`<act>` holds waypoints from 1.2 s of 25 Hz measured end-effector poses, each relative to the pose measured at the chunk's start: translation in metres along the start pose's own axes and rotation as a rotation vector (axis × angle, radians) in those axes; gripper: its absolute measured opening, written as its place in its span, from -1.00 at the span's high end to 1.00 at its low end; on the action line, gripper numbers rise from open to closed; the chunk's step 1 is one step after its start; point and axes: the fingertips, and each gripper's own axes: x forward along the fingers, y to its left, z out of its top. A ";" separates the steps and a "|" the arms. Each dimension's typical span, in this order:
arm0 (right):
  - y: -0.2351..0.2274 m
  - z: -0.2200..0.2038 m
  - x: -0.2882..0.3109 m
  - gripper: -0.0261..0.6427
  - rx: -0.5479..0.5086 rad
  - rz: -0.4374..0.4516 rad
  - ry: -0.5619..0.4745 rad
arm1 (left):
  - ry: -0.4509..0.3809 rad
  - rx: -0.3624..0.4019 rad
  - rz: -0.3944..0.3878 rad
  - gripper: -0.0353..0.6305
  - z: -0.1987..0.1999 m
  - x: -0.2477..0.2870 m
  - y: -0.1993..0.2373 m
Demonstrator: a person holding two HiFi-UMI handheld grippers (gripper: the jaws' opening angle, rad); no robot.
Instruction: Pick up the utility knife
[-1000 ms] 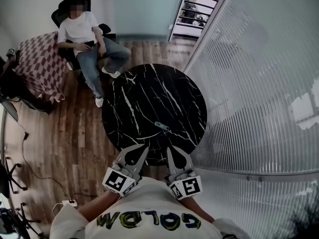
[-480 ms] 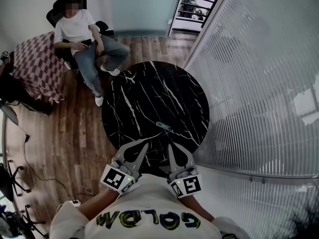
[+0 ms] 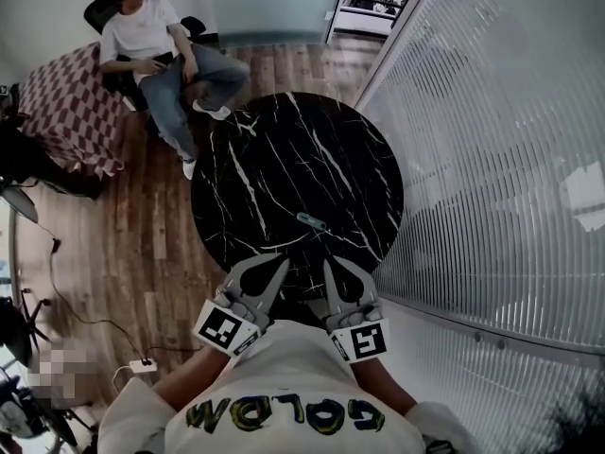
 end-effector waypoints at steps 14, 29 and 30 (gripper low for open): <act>-0.029 -0.063 0.043 0.92 -0.067 0.094 0.153 | 0.097 0.014 -0.041 0.88 -0.056 0.043 0.034; -0.065 -0.175 0.097 0.84 -0.194 0.231 0.394 | 0.171 0.016 -0.040 0.88 -0.150 0.090 0.088; -0.066 -0.184 0.098 0.84 -0.196 0.242 0.417 | 0.177 0.013 -0.045 0.88 -0.157 0.092 0.089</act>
